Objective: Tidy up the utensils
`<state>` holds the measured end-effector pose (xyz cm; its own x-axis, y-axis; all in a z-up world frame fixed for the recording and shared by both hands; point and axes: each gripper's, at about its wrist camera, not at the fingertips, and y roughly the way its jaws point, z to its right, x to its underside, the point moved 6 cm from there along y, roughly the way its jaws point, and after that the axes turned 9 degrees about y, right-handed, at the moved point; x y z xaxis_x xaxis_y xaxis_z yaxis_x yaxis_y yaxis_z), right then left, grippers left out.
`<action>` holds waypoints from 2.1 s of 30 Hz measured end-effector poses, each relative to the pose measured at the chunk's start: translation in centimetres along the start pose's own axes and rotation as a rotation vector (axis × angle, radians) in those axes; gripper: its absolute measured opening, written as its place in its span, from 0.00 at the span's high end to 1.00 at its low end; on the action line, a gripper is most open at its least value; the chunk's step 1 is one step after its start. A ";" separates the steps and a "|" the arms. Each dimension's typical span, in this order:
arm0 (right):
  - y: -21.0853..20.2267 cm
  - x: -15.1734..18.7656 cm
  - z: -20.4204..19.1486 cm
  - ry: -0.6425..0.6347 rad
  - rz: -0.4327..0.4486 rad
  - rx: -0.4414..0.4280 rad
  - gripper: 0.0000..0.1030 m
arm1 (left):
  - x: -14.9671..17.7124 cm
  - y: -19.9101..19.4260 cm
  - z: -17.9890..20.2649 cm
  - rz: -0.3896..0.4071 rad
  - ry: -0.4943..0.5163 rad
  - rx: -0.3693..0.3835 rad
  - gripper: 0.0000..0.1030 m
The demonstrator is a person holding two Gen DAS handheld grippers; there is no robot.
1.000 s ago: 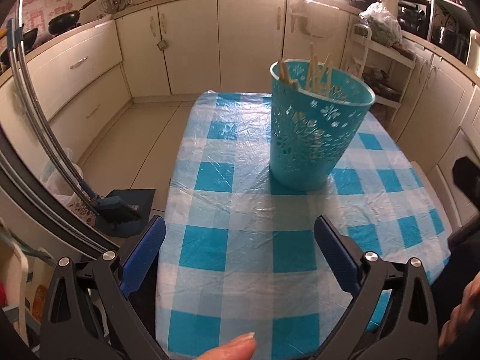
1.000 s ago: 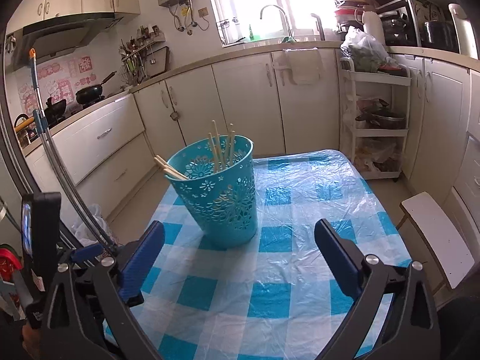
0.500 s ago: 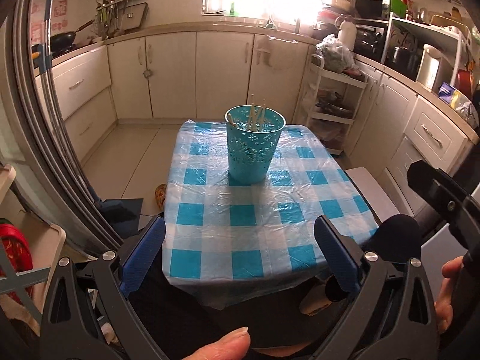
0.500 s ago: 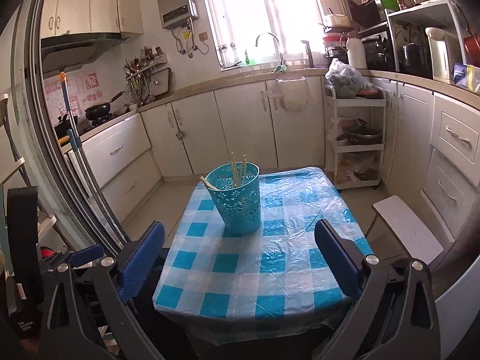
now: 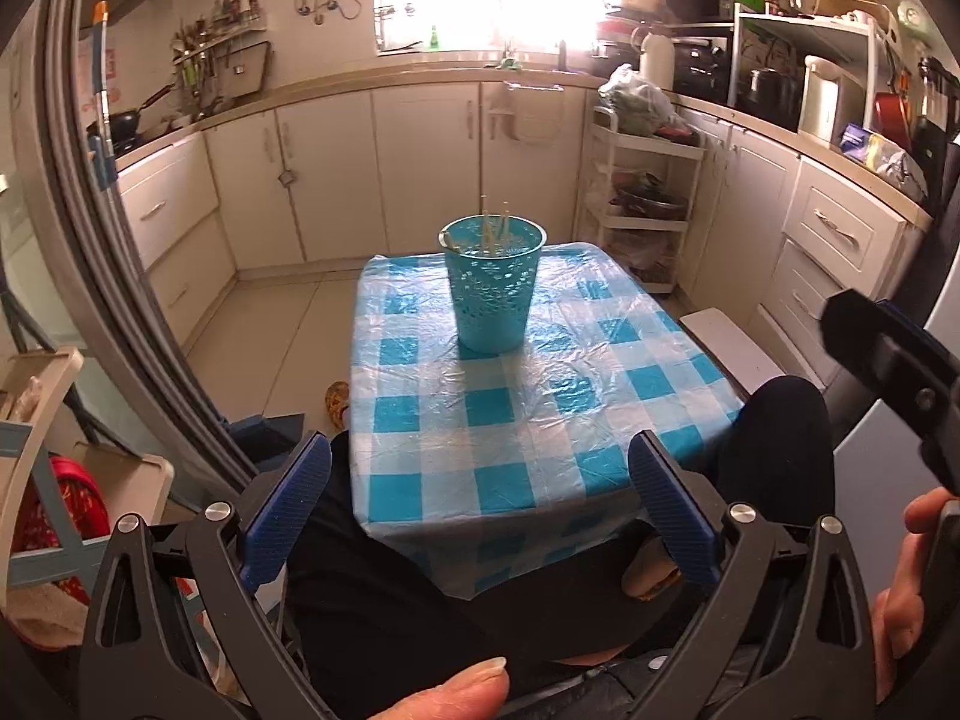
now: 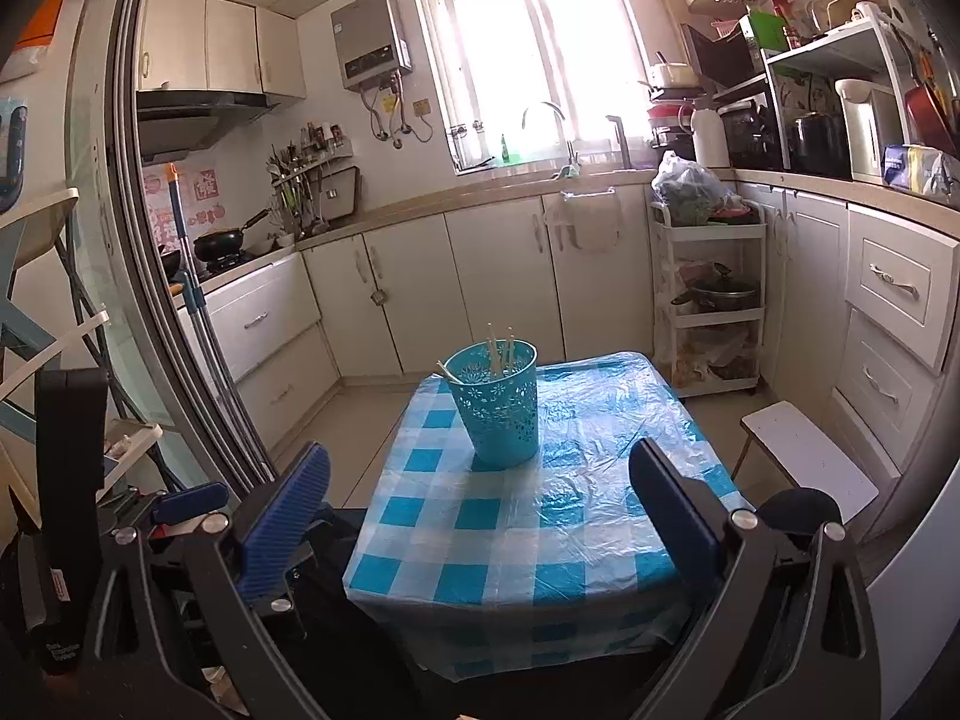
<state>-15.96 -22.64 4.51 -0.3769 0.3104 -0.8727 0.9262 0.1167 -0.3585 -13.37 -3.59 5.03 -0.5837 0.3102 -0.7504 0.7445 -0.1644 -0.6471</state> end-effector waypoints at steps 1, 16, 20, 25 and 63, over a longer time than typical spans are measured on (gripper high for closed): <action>-0.2 0.0 -0.1 -0.003 0.006 -0.002 0.07 | 0.1 -0.2 -0.3 0.001 -0.005 -0.021 0.07; -2.6 0.9 -2.0 -0.060 0.026 -0.020 0.07 | 0.4 -3.6 -2.1 0.075 -0.053 -0.135 0.07; -3.3 0.9 -2.4 -0.072 0.043 -0.025 0.07 | 0.5 -4.4 -2.2 0.091 -0.058 -0.140 0.07; -3.9 0.8 -2.5 -0.074 0.060 -0.028 0.07 | 0.5 -5.0 -2.2 0.099 -0.060 -0.145 0.07; -4.6 0.6 -3.1 -0.090 0.073 -0.047 0.07 | 0.4 -5.7 -2.3 0.124 -0.079 -0.147 0.07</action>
<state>-20.39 -20.11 6.67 -0.3058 0.2343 -0.9228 0.9498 0.1415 -0.2789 -17.12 -0.37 8.69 -0.5040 0.2206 -0.8351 0.8481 -0.0565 -0.5268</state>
